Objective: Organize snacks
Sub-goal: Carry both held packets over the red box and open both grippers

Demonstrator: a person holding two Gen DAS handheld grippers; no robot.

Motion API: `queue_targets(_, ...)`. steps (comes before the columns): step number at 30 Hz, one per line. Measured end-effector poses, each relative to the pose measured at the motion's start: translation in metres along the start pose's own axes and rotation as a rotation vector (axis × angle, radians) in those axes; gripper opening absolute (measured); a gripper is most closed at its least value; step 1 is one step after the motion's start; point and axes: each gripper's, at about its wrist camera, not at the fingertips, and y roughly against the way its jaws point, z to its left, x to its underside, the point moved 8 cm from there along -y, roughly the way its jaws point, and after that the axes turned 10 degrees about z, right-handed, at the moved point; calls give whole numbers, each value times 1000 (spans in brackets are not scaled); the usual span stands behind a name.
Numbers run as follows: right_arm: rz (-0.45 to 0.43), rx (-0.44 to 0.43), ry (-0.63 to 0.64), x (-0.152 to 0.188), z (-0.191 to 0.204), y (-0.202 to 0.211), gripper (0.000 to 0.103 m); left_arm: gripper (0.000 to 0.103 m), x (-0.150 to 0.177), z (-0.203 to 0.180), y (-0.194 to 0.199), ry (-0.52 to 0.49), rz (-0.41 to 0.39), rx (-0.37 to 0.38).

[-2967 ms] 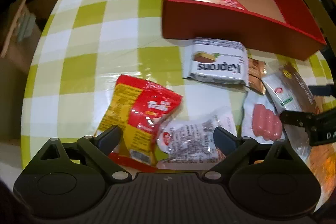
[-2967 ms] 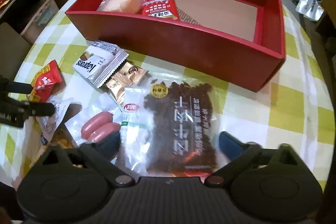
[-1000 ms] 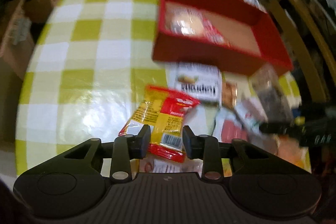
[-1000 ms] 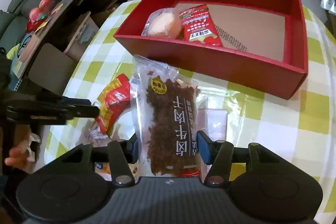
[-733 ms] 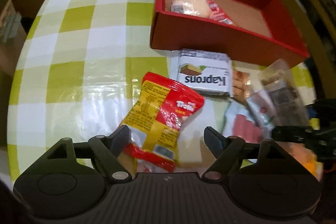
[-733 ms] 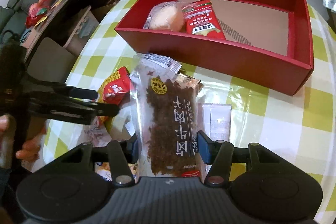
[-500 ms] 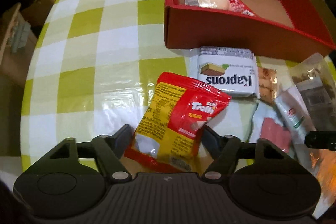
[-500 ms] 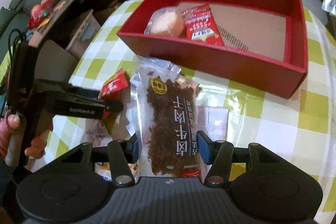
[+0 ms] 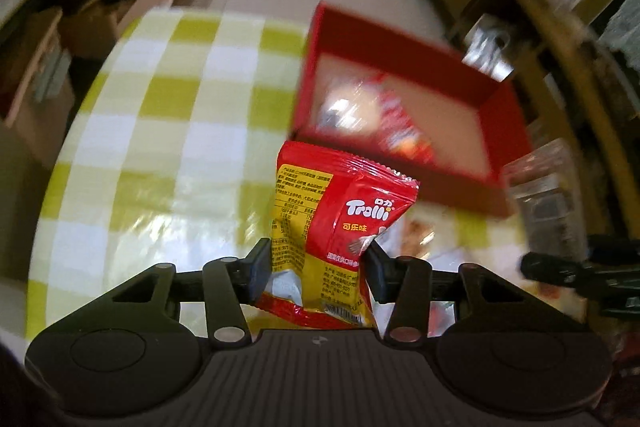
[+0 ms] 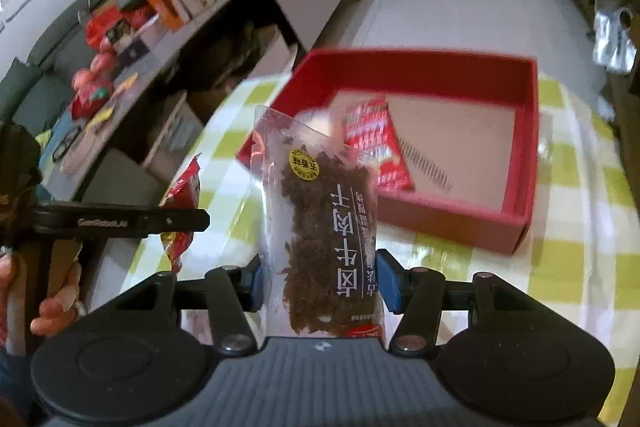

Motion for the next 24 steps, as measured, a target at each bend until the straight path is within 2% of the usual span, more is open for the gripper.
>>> queue_targets(7, -85, 30, -44, -46, -13, 10, 64, 56, -49, -46, 13, -43, -100, 48)
queue_targets(11, -100, 62, -83, -66, -36, 5, 64, 56, -80, -64, -4, -38, -99, 57)
queue_targets(18, -69, 123, -99, -89, -66, -24, 64, 57, -116, -80, -36, -1, -98, 74)
queue_targets(21, -48, 120, -122, -92, -77, -35, 67, 60, -126, -86, -51, 7, -87, 91)
queue_targets(22, -50, 121, -128, -93, -79, -37, 72, 66, -127, -86, -56, 10, -77, 89)
queue_targets(23, -51, 126, -131, -94, -81, -39, 73, 75, -128, -85, -61, 18, -73, 81)
queue_targets(24, -54, 136, -128, -95, -82, -40, 73, 79, -127, -82, -64, 22, -77, 72)
